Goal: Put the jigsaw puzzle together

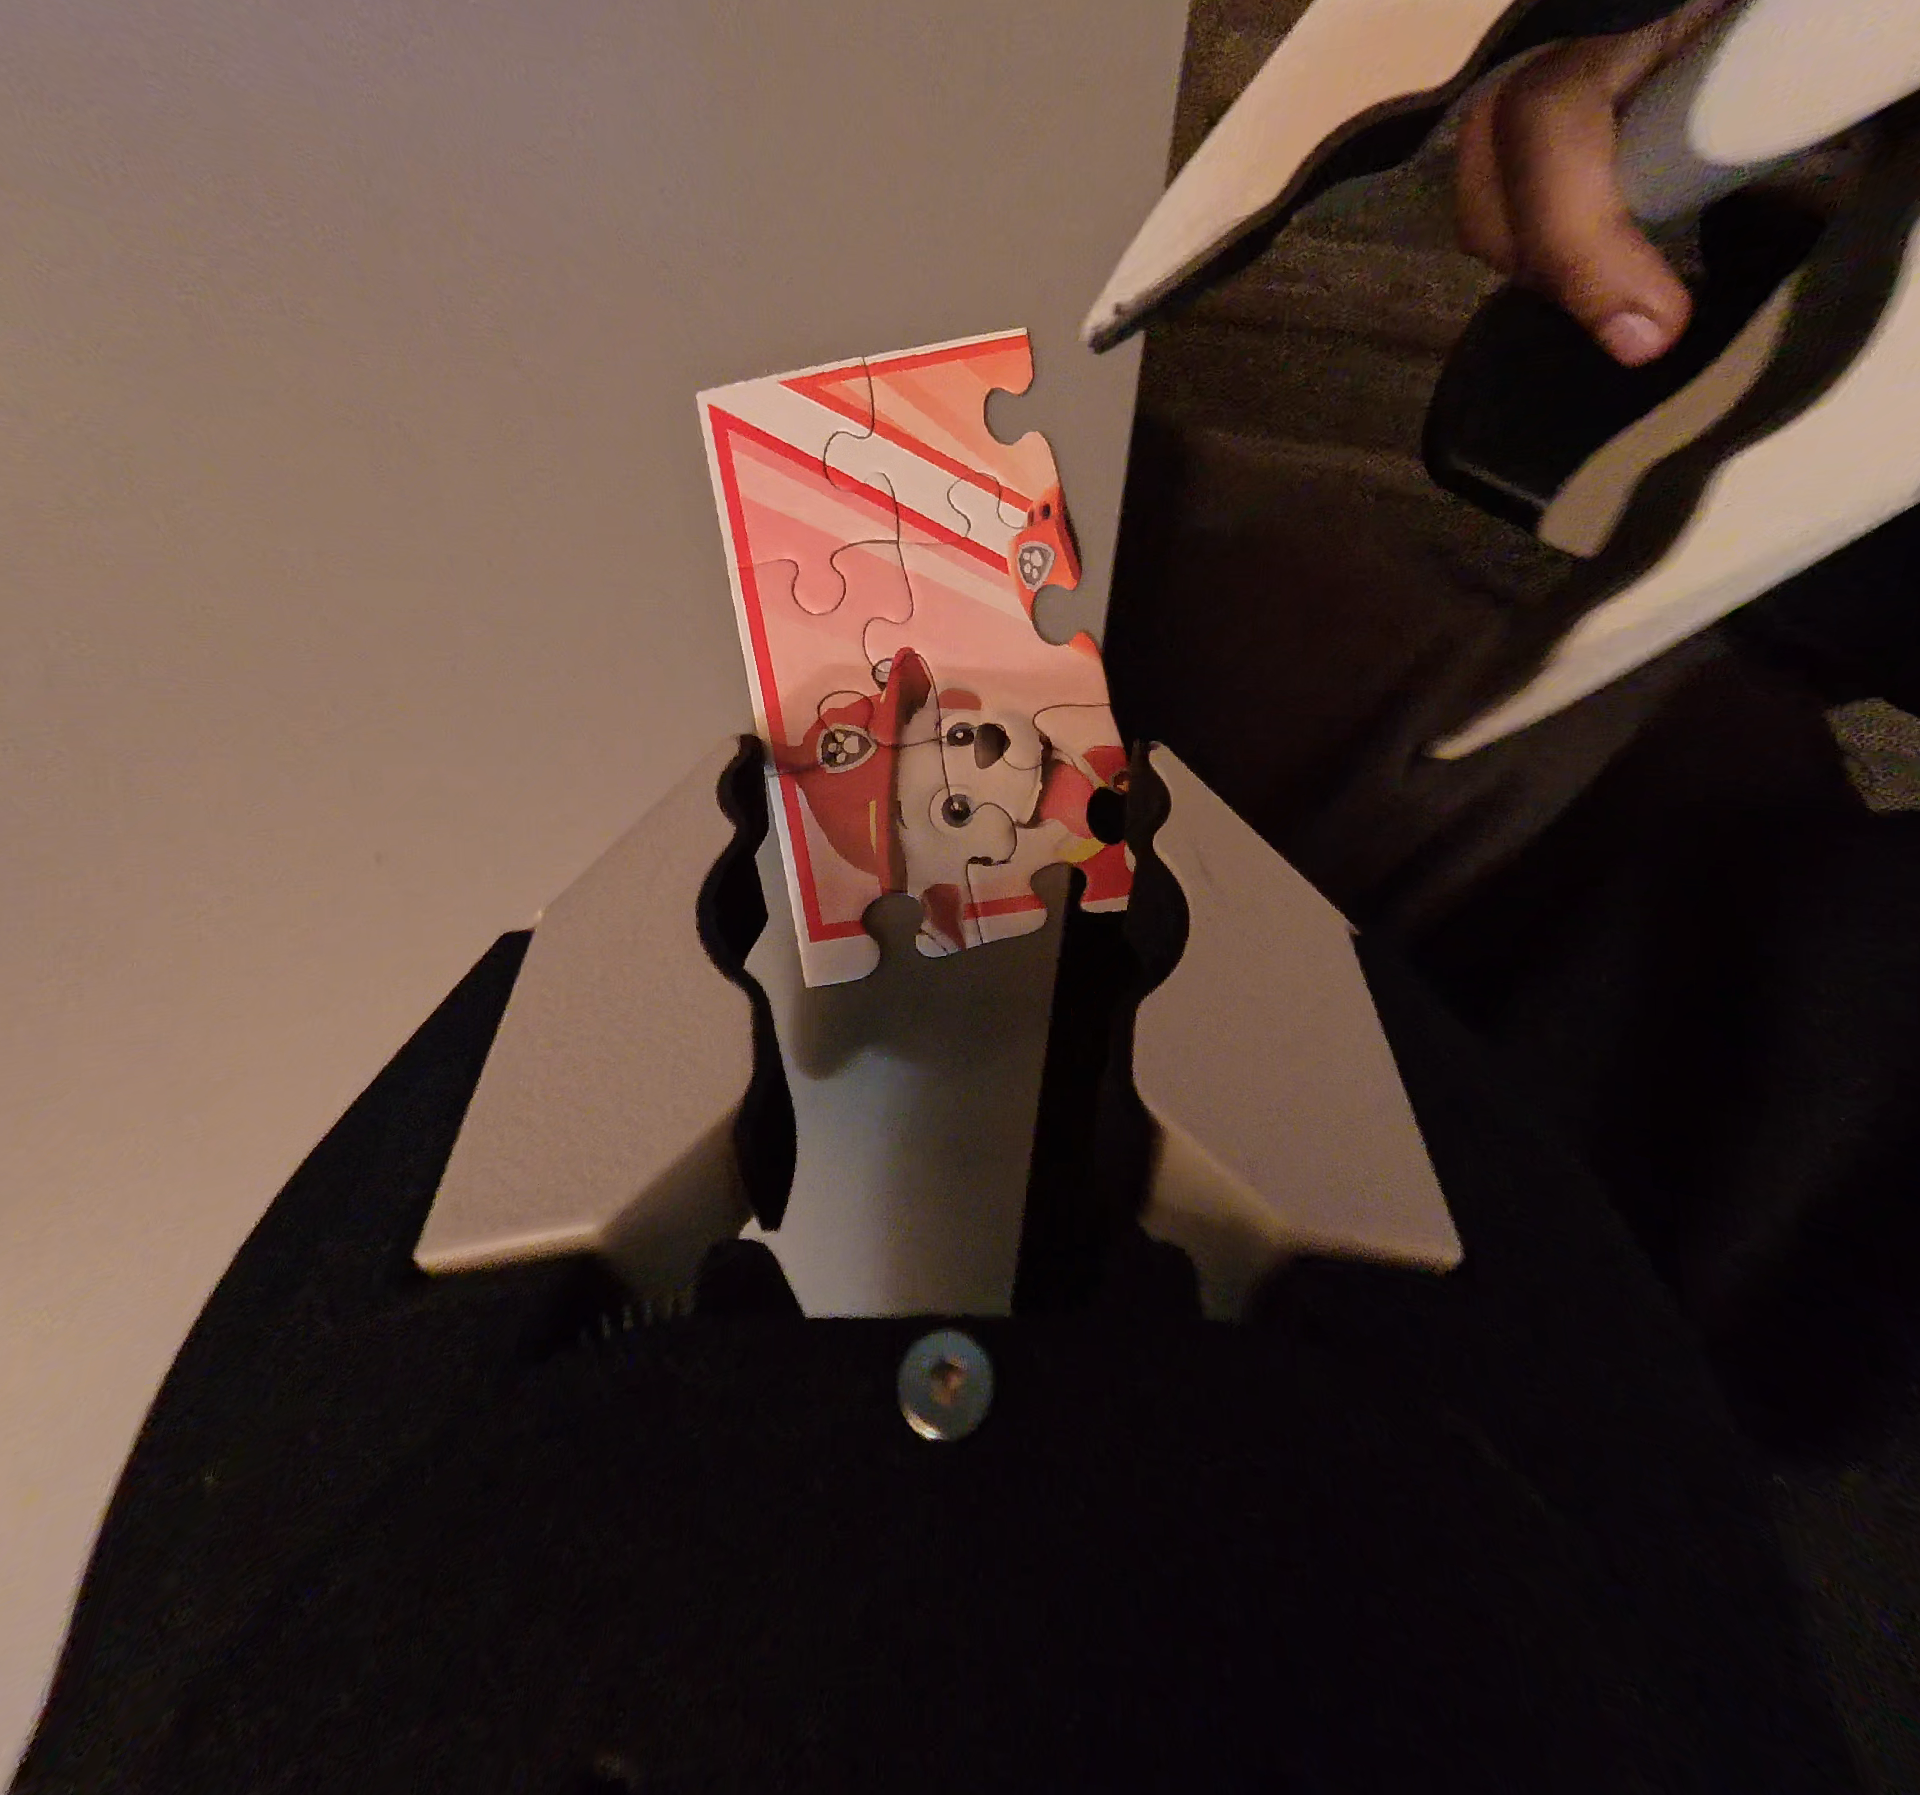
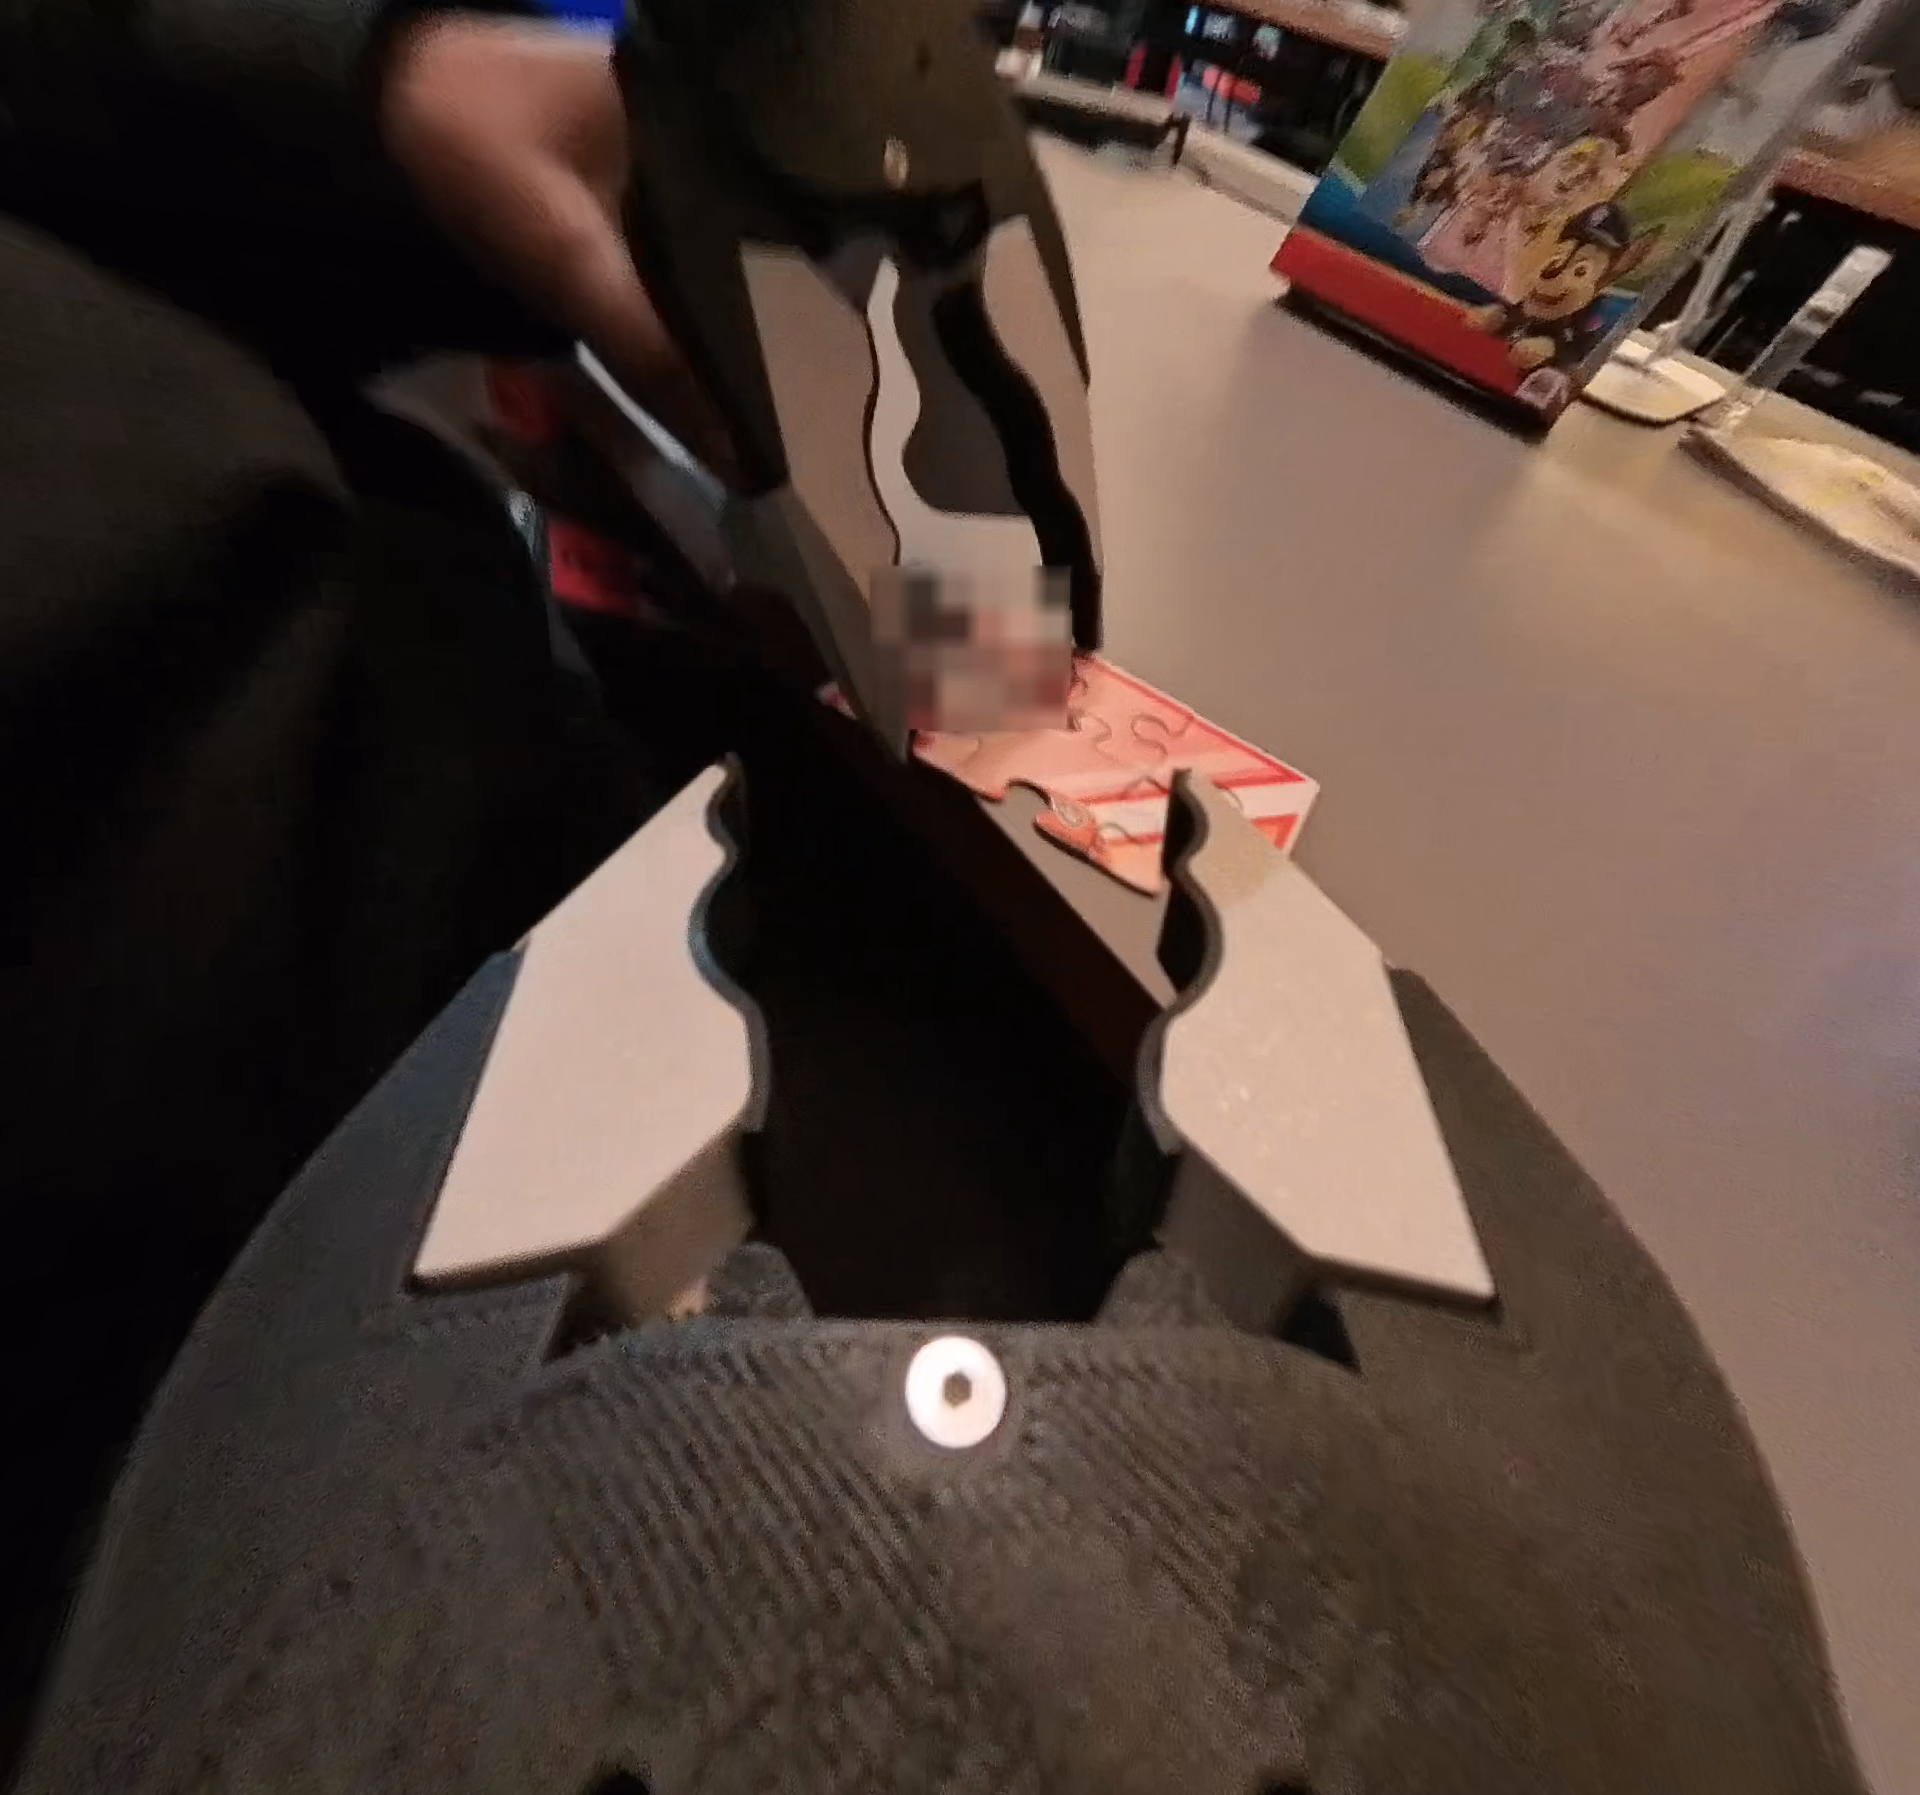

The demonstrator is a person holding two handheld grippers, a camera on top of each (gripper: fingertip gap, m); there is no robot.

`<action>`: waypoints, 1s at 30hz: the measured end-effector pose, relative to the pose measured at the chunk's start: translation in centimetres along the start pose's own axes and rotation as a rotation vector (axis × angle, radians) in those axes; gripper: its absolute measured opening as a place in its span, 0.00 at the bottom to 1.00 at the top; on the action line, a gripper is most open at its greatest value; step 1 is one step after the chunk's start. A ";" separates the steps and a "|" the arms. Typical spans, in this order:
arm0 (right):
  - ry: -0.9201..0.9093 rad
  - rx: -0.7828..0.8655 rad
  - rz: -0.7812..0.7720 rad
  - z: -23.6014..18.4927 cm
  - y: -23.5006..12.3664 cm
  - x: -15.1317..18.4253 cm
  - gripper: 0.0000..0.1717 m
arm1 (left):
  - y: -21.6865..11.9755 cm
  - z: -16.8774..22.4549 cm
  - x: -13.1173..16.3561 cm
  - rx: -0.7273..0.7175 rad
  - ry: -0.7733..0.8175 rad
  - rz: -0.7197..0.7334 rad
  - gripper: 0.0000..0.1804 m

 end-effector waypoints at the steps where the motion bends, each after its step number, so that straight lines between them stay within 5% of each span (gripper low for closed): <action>1: -0.068 0.021 -0.050 -0.3 0.3 0.2 0.47 | -0.3 0.3 0.3 -0.001 0.002 0.000 0.39; 6: -0.417 0.148 -0.222 -1.6 2.2 0.5 0.45 | -1.6 1.1 1.4 0.018 -0.008 0.009 0.38; 10: -0.645 0.190 -0.257 -3.1 3.9 0.3 0.29 | -2.2 1.1 1.8 0.061 -0.043 0.023 0.38; 16: -0.743 0.150 -0.223 -4.2 5.5 -0.6 0.06 | -3.8 0.3 2.6 0.130 -0.126 0.079 0.41; 26: -1.004 0.229 -0.084 -1.7 9.8 -4.9 0.00 | -13.8 -7.0 5.6 0.239 -0.583 0.639 0.46; 30: -1.068 0.217 0.035 -0.2 14.0 -8.0 0.00 | -15.5 -9.0 8.3 0.260 -0.706 0.736 0.45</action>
Point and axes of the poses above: each gripper's, where its closed fingertips meet, y out along the fingers, x out of its underside, z = x × y across the jaws, the point moved 10 cm from there along -y, back along the fingers, and after that the axes turned 9 degrees about z, right-handed, at the moved point
